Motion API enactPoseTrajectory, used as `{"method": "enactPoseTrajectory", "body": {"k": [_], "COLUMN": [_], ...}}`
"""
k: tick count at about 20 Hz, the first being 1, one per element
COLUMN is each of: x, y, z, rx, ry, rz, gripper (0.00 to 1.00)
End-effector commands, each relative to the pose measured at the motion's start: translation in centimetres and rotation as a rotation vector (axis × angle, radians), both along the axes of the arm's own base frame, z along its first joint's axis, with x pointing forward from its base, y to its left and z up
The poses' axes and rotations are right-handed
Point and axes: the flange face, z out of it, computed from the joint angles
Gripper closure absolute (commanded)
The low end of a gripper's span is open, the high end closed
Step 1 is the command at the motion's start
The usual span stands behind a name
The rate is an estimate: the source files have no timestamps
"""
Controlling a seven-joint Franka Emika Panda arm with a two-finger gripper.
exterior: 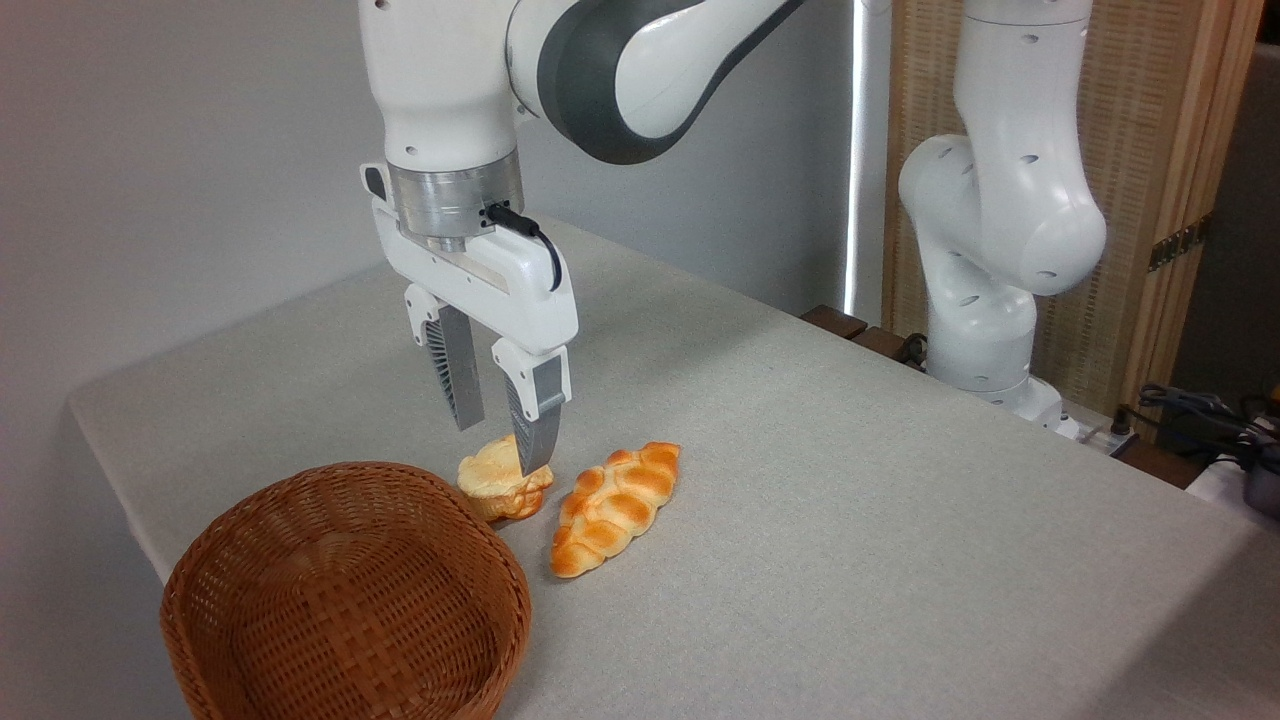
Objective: Put bread into the basket
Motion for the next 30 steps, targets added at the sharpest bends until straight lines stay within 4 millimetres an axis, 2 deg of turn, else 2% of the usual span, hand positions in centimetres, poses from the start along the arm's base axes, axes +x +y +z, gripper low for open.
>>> {"method": "enactPoseTrajectory", "body": {"k": [1,8,15,21,30], "x": [0.4,0.6,0.4,1.1,1.0], "y": [0.2,0.0,-0.2,0.4,0.4], "z": [0.1,1.4,0.5,2.4,2.4], "rx": [-0.005,-0.008,0.0,-0.005,-0.005], "ry": [-0.007,-0.022,0.028,-0.009,-0.006], "rz": [0.02,0.017,0.013,0.026,0.026], "gripper": [0.0,0.0,0.0,0.0,0.0]}}
